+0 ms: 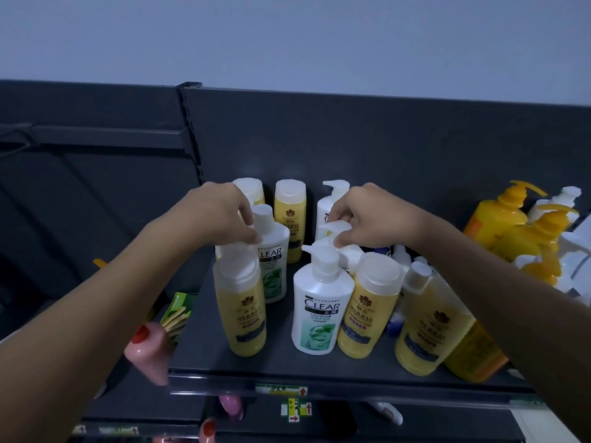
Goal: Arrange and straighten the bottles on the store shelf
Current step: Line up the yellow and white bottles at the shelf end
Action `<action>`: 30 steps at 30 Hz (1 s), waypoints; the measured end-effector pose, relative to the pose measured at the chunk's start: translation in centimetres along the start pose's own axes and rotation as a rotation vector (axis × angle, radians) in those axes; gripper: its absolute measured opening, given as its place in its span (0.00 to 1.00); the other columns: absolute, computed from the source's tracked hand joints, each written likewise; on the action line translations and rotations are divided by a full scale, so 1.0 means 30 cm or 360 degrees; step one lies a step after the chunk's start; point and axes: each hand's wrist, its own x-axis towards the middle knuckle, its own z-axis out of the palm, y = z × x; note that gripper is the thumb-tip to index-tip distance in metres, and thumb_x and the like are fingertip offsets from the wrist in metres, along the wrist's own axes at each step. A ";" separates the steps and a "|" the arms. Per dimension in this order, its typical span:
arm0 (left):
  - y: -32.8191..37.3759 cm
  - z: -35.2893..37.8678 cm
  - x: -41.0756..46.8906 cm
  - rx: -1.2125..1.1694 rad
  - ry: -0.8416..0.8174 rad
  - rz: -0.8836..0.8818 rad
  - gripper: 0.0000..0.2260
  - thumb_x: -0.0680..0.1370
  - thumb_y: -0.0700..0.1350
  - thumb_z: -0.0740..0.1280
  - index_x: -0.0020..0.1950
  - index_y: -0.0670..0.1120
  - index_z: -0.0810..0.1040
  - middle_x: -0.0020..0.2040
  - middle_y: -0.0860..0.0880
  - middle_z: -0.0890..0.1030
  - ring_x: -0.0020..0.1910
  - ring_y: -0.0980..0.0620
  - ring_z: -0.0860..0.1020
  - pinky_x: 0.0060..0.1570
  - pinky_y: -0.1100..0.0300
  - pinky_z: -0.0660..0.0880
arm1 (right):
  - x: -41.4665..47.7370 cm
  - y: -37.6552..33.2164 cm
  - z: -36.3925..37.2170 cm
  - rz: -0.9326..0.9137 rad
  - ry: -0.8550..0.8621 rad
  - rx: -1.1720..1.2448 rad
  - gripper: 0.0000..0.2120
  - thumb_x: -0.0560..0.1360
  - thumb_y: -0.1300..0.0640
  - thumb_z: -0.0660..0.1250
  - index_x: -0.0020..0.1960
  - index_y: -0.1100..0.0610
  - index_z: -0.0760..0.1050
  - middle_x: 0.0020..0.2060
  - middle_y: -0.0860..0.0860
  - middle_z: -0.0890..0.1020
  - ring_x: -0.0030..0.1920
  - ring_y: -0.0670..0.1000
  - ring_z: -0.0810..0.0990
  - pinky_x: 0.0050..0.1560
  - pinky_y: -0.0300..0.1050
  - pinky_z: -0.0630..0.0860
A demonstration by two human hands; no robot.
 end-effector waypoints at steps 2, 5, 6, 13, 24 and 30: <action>0.019 0.003 0.019 0.0002 0.0236 0.0045 0.13 0.68 0.61 0.77 0.48 0.58 0.82 0.49 0.56 0.83 0.49 0.51 0.81 0.47 0.52 0.81 | -0.003 0.002 -0.001 -0.0001 -0.0003 -0.0004 0.15 0.70 0.52 0.79 0.55 0.54 0.86 0.37 0.47 0.81 0.41 0.45 0.78 0.45 0.49 0.80; 0.064 0.006 0.059 0.0138 0.0309 0.0232 0.19 0.71 0.60 0.75 0.59 0.56 0.81 0.53 0.55 0.82 0.52 0.50 0.80 0.46 0.52 0.80 | -0.013 0.019 -0.015 0.0009 -0.0049 -0.0045 0.15 0.70 0.52 0.79 0.57 0.52 0.85 0.37 0.46 0.80 0.41 0.45 0.77 0.42 0.46 0.78; 0.077 0.009 0.074 0.0260 0.0240 0.0290 0.21 0.71 0.60 0.75 0.62 0.56 0.80 0.55 0.54 0.82 0.53 0.49 0.80 0.47 0.52 0.79 | -0.018 0.026 -0.020 0.0015 -0.0071 -0.0062 0.16 0.71 0.53 0.79 0.57 0.52 0.85 0.37 0.44 0.80 0.41 0.44 0.77 0.41 0.44 0.76; 0.138 0.031 0.117 0.0442 0.0061 0.0354 0.15 0.73 0.51 0.77 0.57 0.48 0.84 0.51 0.48 0.83 0.46 0.47 0.80 0.39 0.56 0.76 | -0.055 0.058 -0.042 0.0084 -0.0113 -0.0121 0.17 0.71 0.54 0.78 0.59 0.53 0.85 0.45 0.48 0.84 0.47 0.48 0.77 0.46 0.48 0.79; 0.264 0.078 0.174 0.0228 0.0087 0.0551 0.16 0.68 0.53 0.80 0.54 0.55 0.85 0.47 0.54 0.79 0.50 0.47 0.79 0.41 0.55 0.75 | -0.063 0.053 -0.044 0.0094 -0.0130 -0.0020 0.16 0.71 0.51 0.78 0.58 0.51 0.86 0.39 0.48 0.86 0.46 0.48 0.83 0.50 0.50 0.82; 0.262 0.049 0.172 0.0174 -0.0011 0.0569 0.17 0.68 0.55 0.80 0.55 0.54 0.84 0.48 0.55 0.81 0.50 0.50 0.79 0.50 0.52 0.80 | -0.003 0.123 -0.067 0.0135 0.0091 0.0152 0.12 0.78 0.51 0.70 0.60 0.48 0.84 0.38 0.37 0.78 0.48 0.44 0.80 0.49 0.38 0.73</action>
